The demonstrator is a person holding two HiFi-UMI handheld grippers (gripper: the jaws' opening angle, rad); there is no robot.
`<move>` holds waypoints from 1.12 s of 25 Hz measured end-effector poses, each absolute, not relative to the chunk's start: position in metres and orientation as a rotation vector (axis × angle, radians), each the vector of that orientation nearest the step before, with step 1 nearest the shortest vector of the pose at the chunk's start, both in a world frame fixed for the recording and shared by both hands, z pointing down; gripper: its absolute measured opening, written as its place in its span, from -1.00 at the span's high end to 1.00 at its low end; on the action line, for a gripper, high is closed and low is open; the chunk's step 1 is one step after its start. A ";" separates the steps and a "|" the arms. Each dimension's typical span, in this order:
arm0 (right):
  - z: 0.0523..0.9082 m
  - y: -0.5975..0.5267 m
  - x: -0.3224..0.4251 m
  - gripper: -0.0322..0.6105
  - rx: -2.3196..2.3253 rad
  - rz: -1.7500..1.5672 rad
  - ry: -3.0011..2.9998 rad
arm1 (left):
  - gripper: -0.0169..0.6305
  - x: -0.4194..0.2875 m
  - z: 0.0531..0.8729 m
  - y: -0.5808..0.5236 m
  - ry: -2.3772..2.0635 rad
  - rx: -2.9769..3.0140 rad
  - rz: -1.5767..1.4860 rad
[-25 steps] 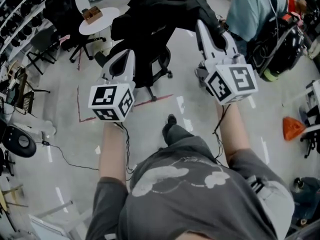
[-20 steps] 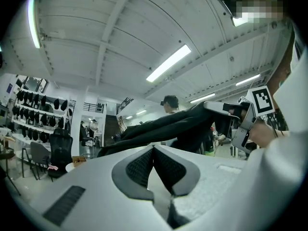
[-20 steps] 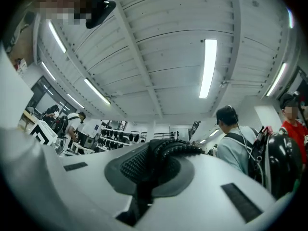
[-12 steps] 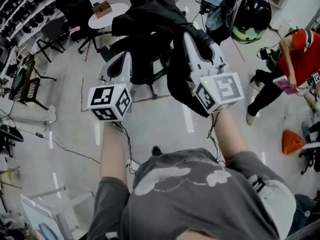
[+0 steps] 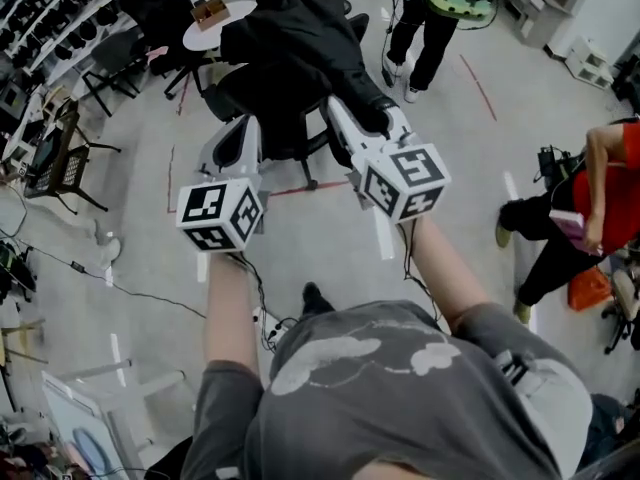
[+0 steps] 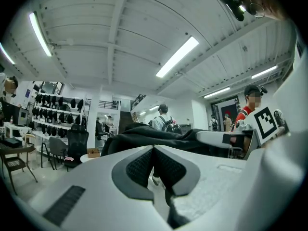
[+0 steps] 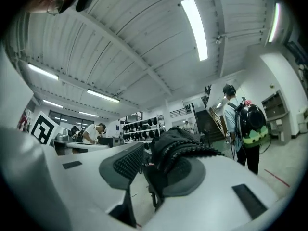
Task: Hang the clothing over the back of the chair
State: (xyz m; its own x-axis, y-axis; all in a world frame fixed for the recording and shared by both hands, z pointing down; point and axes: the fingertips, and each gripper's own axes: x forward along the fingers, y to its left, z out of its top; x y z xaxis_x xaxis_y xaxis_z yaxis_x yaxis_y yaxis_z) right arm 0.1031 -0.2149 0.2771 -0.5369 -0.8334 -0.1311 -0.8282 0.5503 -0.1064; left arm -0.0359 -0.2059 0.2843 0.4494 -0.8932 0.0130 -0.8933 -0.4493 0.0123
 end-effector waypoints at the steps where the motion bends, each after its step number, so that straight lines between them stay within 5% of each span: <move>1: 0.286 -0.214 0.103 0.56 -1.412 -0.097 2.625 | 0.94 -0.035 0.285 -0.202 -1.640 2.657 0.007; 9: 0.337 -0.210 0.104 0.15 -1.405 -0.380 2.647 | 0.94 -0.027 0.291 -0.189 -1.630 2.643 0.010; 15: 0.362 -0.197 0.112 0.09 -1.399 -0.491 2.672 | 0.94 -0.018 0.292 -0.182 -1.629 2.638 0.003; 24: 0.350 -0.183 0.137 0.30 -1.450 -0.358 2.688 | 0.94 0.000 0.297 -0.174 -1.597 2.647 0.018; 28: 0.351 -0.176 0.147 0.63 -1.449 -0.342 2.728 | 0.94 0.011 0.304 -0.168 -1.576 2.646 0.035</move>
State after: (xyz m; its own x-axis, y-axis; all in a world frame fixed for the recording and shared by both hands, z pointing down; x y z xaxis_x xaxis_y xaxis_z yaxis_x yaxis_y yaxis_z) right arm 0.1465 -0.1762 0.3513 -0.5647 -0.8220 0.0737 -0.8147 0.5410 -0.2087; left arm 0.0112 -0.1680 0.3045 0.4767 -0.8776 0.0513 -0.8790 -0.4750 0.0413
